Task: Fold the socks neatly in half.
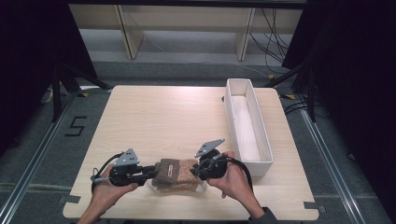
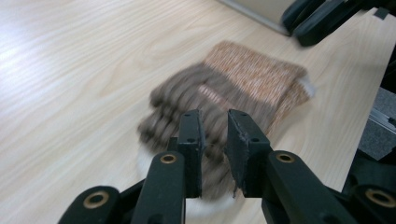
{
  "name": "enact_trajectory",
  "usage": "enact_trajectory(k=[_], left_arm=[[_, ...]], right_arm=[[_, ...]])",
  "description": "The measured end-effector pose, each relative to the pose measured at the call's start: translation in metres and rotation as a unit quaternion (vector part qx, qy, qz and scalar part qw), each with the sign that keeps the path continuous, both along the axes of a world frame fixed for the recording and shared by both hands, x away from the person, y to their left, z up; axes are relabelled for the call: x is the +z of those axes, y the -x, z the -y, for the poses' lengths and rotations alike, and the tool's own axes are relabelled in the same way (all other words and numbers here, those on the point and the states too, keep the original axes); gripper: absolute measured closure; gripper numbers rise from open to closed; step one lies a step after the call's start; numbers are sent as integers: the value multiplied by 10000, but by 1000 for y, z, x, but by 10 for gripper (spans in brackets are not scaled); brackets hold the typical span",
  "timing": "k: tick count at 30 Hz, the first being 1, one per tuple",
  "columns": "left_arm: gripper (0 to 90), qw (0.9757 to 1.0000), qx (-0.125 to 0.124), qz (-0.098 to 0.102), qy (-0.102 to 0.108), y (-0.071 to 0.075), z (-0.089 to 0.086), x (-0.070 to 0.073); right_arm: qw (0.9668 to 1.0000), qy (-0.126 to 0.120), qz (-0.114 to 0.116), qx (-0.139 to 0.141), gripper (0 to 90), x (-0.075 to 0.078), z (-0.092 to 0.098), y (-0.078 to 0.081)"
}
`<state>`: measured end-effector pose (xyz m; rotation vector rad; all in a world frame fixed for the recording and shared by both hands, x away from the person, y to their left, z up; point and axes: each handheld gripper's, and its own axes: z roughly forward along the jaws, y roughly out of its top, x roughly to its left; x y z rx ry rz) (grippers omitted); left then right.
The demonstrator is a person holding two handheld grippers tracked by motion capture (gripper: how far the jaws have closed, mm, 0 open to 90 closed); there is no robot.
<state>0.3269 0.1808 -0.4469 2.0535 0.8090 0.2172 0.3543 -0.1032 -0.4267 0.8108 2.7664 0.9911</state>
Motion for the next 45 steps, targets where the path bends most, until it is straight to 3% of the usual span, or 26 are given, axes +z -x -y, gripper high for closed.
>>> enact_trajectory(k=[5,7,9,10,14,16,18,21,22,24,40,44,45], left_arm=[[749,9997,-191,-65,-150,-6,20,-5],[753,9989,-224,-176,-380,-8,20,-12],[770,9984,-116,-296,-475,-10,15,-21],[776,9989,-14,-362,-299,-9,13,-25],[779,9987,-33,-375,-342,-6,4,-27],[779,9989,89,-417,-200,-4,6,-29],[780,9986,-29,-373,-369,-5,5,-28],[786,9989,-4,-393,-272,-3,7,-29],[788,9986,-117,-375,-362,-5,5,-28],[795,9988,-56,-430,-223,-5,5,-30],[815,9986,-139,-439,-273,-14,8,-30],[813,9985,-102,-507,-170,-15,9,-31],[812,9984,-140,-502,-226,-16,8,-30]], right_arm=[[9995,186,-271,16,798,-23,-1,-6],[9990,327,-303,73,798,-27,-6,-2],[9987,373,-310,165,800,-32,-11,1],[9985,382,-358,153,801,-35,-12,4],[9986,420,-233,201,801,-37,-14,10],[9988,383,-246,195,801,-38,-13,14],[9989,300,-231,266,800,-40,-12,14],[9992,240,-254,188,799,-40,-9,17],[9992,234,-268,190,798,-40,-9,18],[9990,247,-252,263,796,-40,-9,22],[9992,188,-281,230,793,-41,-10,32],[9991,94,-340,253,777,-41,-9,33],[9990,55,-353,266,767,-42,-8,33]])
